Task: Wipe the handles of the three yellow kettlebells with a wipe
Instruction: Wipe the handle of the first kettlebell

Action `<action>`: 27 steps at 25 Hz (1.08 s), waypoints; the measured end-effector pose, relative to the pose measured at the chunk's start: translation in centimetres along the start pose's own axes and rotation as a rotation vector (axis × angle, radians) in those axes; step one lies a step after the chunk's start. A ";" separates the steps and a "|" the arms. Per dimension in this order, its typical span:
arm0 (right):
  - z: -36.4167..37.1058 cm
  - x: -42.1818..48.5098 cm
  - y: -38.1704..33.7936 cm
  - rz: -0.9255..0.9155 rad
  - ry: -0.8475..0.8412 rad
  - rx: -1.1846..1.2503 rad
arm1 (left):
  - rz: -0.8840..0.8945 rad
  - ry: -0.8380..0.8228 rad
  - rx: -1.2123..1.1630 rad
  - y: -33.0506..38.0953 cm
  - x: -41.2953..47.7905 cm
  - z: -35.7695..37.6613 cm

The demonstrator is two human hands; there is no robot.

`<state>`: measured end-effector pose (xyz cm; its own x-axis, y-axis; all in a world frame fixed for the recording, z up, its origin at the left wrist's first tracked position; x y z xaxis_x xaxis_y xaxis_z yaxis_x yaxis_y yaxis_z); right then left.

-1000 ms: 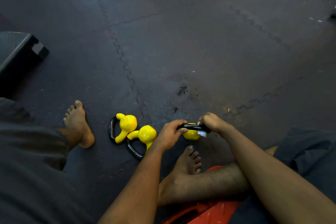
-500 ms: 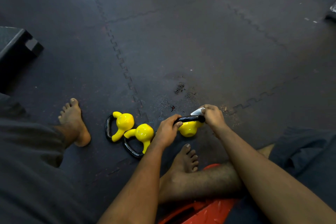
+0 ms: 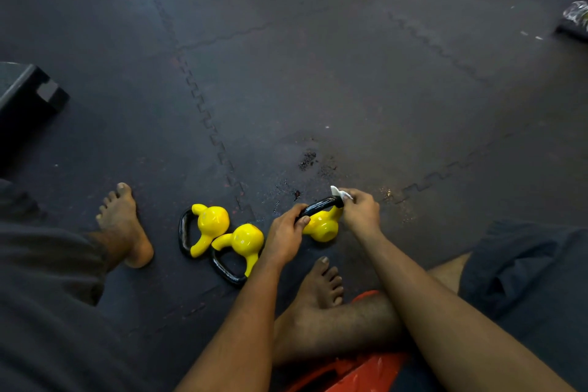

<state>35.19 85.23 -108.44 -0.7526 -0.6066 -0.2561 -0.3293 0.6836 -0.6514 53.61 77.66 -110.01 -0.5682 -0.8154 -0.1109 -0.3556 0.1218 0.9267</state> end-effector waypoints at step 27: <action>1.6 0.1 0.5 0.014 -0.109 -0.147 | -0.070 0.028 -0.036 -1.3 -0.1 -0.7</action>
<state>35.90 84.83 -109.95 -0.6945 -0.6311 -0.3454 -0.4049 0.7398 -0.5374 54.67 77.18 -110.91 -0.5214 -0.8370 -0.1661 -0.3669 0.0442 0.9292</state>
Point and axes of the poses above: each hand's wrist, its own x-axis towards the middle knuckle, its own z-axis out of the palm, y = z × x, the point moved 10 cm from there along x, towards the middle knuckle, and after that the axes turned 15 degrees about -x, right-handed, at the moved point
